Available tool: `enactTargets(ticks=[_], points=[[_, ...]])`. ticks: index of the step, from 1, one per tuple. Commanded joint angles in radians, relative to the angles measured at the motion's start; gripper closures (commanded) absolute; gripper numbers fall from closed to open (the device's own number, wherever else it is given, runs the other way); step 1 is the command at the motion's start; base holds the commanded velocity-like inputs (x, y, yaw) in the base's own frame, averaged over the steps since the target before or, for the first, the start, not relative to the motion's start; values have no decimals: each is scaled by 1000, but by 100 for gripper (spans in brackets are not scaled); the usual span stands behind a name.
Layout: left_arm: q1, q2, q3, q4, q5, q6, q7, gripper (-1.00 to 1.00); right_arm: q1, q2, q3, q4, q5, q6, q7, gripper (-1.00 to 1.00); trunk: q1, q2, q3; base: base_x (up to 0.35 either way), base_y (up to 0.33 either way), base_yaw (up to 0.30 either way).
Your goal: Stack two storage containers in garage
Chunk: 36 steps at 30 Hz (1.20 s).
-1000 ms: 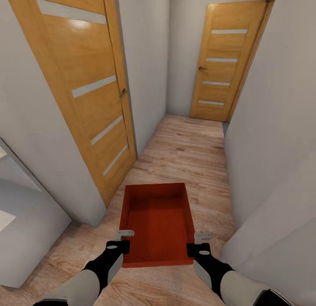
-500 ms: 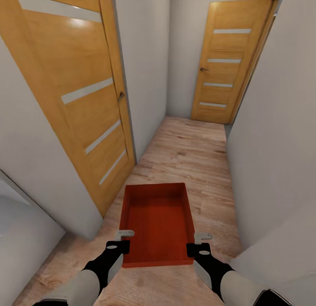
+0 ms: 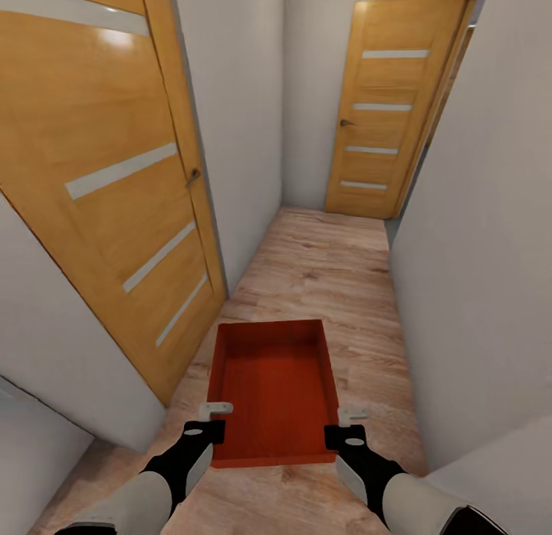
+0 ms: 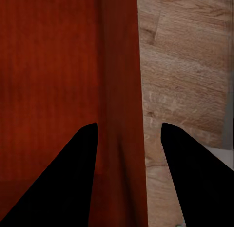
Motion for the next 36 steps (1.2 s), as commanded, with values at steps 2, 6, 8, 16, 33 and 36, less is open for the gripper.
enactTargets(ticks=[2,6,8,16,33,36], points=[[0,87,27,-2,48,6,-58,100,-1,-29,-37,-5,6,-29,17,100,1,-2,-2,324,0,-238],[0,87,28,-2,47,6,-58,100,-1,-29,-37,-5,6,-29,17,100,1,-2,-2,324,0,-192],[0,87,28,-2,47,6,-58,100,-1,-29,-37,-5,6,-29,17,100,1,-2,-2,324,0,-39],[0,87,27,-2,47,6,-58,100,-1,-29,-37,-5,6,-29,17,100,1,-2,-2,324,0,-3],[0,87,28,-2,48,6,-58,100,-1,-30,-37,-5,6,-29,17,100,1,-2,-2,324,0,0],[0,87,28,-2,48,6,-58,100,-1,-30,-37,-5,6,-29,17,100,1,-2,-2,324,0,0]])
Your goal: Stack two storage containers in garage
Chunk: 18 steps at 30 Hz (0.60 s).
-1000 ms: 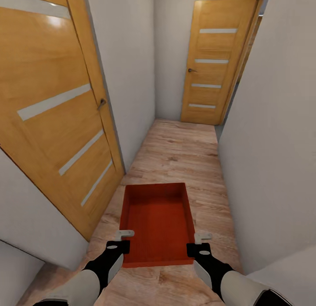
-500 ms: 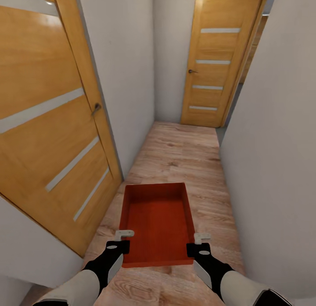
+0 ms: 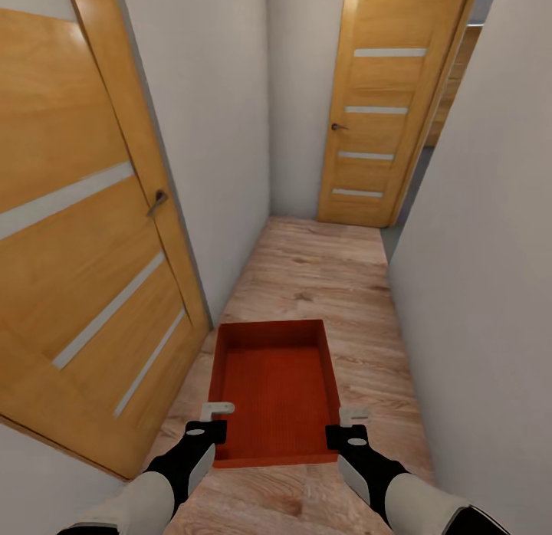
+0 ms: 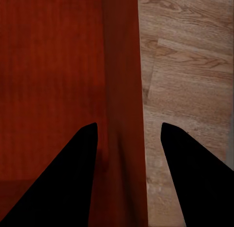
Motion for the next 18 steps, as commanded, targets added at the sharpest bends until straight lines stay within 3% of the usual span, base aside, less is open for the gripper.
enactTargets(ticks=[1,18], points=[[0,97,27,-1,50,6,-73,100,-1,-21,-33,-7,3,-28,-2,100,1,-2,-2,324,0,0],[0,97,28,-1,50,6,-73,100,-1,-19,-33,-7,3,-28,-2,100,1,-2,-2,324,0,-18]])
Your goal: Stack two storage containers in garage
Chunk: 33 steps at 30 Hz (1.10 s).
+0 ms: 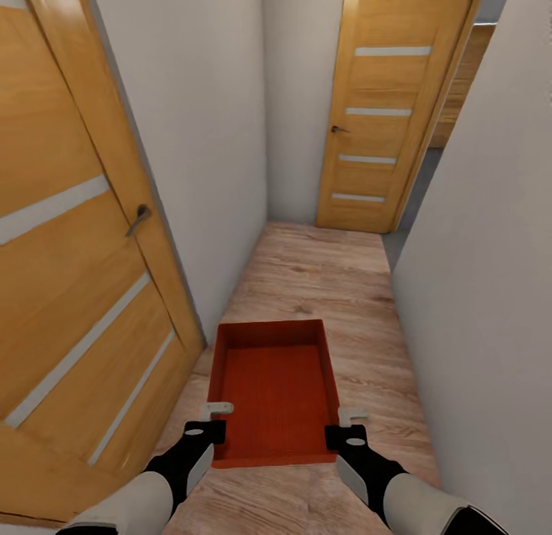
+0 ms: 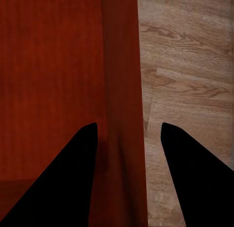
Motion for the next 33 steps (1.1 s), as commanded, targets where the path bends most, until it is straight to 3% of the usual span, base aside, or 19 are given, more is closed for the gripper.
enactTargets(ticks=[1,18,33], points=[[0,92,27,-2,49,6,-64,100,-1,-25,-36,-6,5,-29,10,100,1,-2,-2,324,0,-195],[0,92,27,-2,49,6,-64,100,-1,-24,-35,-6,5,-29,10,100,1,-2,-2,324,0,-227],[0,92,27,-2,49,6,-64,100,-1,-26,-35,-6,5,-29,10,100,1,-2,-2,324,0,-15]])
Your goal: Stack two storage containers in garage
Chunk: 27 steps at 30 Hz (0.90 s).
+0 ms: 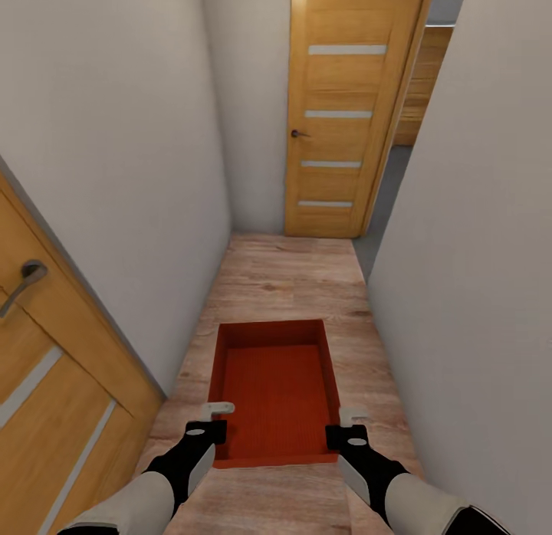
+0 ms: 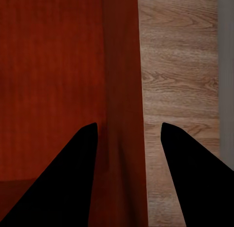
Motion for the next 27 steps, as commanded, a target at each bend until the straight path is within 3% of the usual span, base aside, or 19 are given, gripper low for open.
enactTargets(ticks=[1,27], points=[[0,97,28,-1,49,6,-73,100,-1,-21,-33,-7,3,-28,-2,100,1,-2,-2,324,0,0],[0,98,29,-1,49,6,-73,100,-1,-21,-33,-7,3,-28,-2,100,1,-2,-2,324,0,0]])
